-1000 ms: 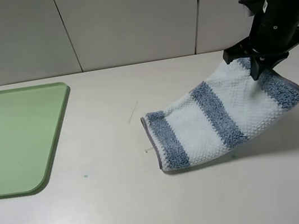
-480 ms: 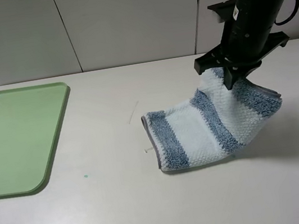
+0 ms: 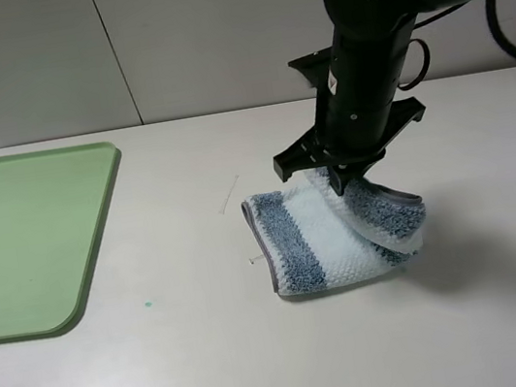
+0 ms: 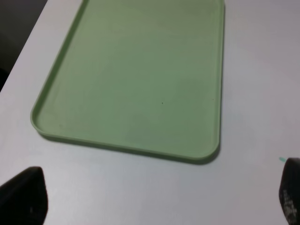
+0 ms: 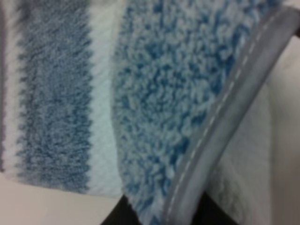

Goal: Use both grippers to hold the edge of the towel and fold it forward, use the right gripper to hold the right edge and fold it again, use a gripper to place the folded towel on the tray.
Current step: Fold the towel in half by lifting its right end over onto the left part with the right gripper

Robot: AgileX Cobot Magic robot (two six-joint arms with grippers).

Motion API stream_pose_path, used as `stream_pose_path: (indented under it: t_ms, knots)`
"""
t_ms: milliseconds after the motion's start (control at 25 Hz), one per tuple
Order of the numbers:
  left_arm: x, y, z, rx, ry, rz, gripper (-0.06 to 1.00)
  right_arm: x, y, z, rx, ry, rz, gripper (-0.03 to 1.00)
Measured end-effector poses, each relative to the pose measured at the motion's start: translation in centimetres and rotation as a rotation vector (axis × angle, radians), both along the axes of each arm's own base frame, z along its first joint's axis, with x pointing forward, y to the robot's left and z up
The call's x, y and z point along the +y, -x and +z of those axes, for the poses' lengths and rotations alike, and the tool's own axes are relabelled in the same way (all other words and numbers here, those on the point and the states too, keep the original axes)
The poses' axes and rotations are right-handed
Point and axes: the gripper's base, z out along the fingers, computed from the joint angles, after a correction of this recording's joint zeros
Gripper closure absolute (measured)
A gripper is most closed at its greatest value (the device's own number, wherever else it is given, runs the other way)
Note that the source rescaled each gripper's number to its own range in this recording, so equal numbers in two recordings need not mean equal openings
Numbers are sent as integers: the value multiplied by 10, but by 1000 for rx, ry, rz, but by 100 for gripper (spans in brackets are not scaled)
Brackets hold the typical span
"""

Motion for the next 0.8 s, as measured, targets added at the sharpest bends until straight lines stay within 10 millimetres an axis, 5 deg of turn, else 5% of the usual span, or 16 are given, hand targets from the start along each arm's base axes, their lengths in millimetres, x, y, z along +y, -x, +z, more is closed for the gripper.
stream_pose_path:
  t_ms: [280, 600, 680, 800]
  knots:
    - [0, 0, 0, 0, 0, 0, -5, 25, 8, -22, 8, -6, 33, 90]
    - [0, 0, 0, 0, 0, 0, -5, 31, 7, -26, -2, -42, 23, 90]
    - [0, 0, 0, 0, 0, 0, -5, 32, 6, -26, -4, -57, 16, 73]
    - [0, 0, 0, 0, 0, 0, -5, 34, 7, -26, 1, -85, -11, 17]
